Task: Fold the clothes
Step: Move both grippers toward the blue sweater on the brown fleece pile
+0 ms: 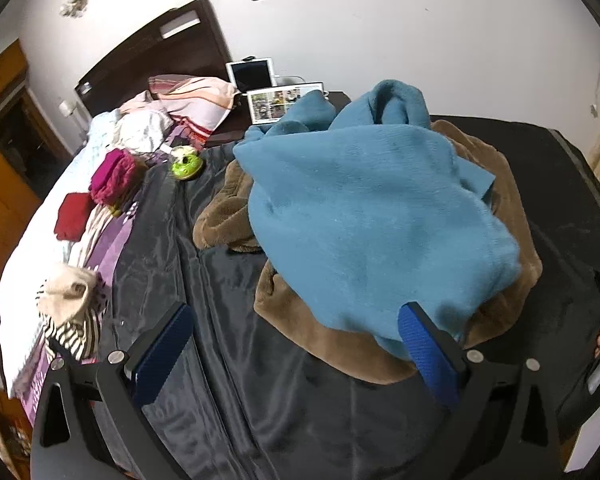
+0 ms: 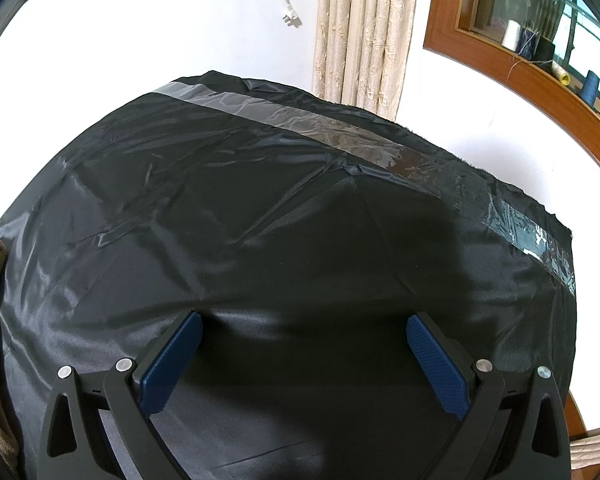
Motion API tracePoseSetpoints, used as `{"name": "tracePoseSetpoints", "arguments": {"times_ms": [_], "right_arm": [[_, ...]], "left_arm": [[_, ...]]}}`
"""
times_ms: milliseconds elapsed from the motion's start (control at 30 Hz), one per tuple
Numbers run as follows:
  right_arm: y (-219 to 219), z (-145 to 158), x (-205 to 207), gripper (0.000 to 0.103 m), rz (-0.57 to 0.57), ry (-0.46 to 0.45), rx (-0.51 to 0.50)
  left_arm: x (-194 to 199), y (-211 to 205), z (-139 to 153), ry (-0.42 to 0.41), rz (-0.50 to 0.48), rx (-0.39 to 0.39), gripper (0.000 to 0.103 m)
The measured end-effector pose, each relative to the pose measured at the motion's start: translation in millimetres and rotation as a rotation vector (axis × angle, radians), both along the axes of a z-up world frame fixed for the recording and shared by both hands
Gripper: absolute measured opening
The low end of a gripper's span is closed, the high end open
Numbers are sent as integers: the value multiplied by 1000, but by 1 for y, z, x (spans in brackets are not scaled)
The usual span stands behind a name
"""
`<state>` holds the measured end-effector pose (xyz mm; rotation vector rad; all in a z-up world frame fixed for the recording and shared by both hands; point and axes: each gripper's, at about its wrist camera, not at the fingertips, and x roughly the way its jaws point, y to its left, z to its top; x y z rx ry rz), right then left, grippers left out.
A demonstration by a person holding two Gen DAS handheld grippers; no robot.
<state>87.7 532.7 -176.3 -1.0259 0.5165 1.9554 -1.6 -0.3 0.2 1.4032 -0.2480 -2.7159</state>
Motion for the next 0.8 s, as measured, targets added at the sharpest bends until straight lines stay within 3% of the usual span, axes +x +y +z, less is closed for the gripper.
{"name": "tracePoseSetpoints", "arguments": {"times_ms": [267,467,600,733,800], "right_arm": [[-1,0,0,103,1,0,3],[-1,1,0,103,2,-4,9],[-2,1,0,103,3,-10,11],[-18,7,0,103,22,-71,-48],[-40,13,-1,103,94,-44,-90]], "left_arm": [[-39,-10,-1,-81,-58,16,103],[-63,-8,-17,-39,-112,-55,103],[-74,-6,-22,-35,-145,-55,103],[-83,-4,-27,-42,-178,-63,103],[-88,-4,-30,-46,-187,-62,103]]}}
